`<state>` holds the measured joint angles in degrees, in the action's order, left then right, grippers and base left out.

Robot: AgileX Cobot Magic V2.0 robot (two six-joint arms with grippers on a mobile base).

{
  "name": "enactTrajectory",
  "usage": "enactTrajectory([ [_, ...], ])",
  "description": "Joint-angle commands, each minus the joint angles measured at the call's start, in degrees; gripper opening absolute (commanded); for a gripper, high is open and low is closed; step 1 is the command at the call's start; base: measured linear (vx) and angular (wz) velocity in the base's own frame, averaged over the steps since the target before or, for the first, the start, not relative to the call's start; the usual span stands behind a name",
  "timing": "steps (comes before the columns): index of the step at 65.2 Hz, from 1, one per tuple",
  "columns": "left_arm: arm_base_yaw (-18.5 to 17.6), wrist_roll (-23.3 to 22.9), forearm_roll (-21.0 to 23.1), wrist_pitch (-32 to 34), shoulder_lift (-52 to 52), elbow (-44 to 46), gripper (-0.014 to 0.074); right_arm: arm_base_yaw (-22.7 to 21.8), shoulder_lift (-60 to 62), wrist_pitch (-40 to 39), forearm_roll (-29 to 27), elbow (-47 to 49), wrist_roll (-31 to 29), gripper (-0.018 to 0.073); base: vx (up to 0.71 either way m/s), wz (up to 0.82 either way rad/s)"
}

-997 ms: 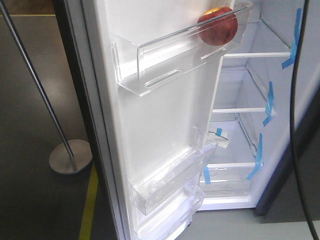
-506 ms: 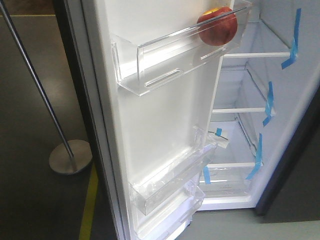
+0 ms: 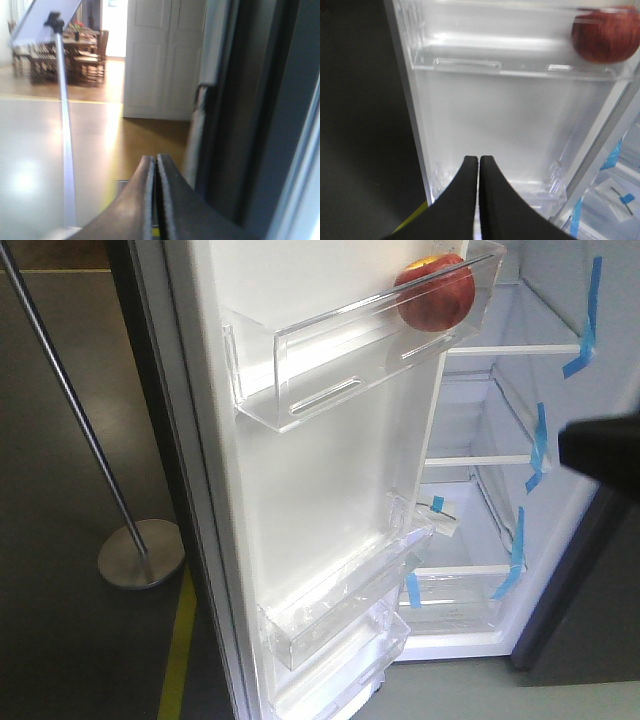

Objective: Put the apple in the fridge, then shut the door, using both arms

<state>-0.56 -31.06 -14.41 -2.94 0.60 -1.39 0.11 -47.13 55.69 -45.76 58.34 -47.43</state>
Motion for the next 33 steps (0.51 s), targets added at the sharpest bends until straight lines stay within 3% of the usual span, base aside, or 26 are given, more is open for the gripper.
enactTrajectory([
  [1, 0.08, -4.56, 4.81, 4.58, 0.89, 1.07, -0.0007, -0.27, 6.87, -3.67, -2.20, -6.41, -0.01, -0.0004, 0.00, 0.00],
  [14, 0.08, -4.36, 8.59, 5.26, 0.89, 1.47, -0.0007, -0.27, 17.40, -3.66, -1.89, -15.85, 4.42, -0.0004, 0.00, 0.00],
  [20, 0.08, -4.48, 11.02, 8.51, 0.89, 1.53, -0.0007, -0.27, 20.35, -3.78, -1.82, -16.98, 4.58, -0.0004, 0.00, 0.00],
  [26, 0.08, -4.48, 18.05, 12.97, 0.89, 1.53, -0.0007, -0.27, 21.56, -3.68, -1.64, -16.98, 4.59, -0.0004, 0.00, 0.00],
  [33, 0.03, -4.48, 30.10, 16.33, 0.89, 1.62, -0.0007, -0.27, 21.73, -3.68, -1.64, -16.98, 5.14, -0.0004, 0.00, 0.00],
])
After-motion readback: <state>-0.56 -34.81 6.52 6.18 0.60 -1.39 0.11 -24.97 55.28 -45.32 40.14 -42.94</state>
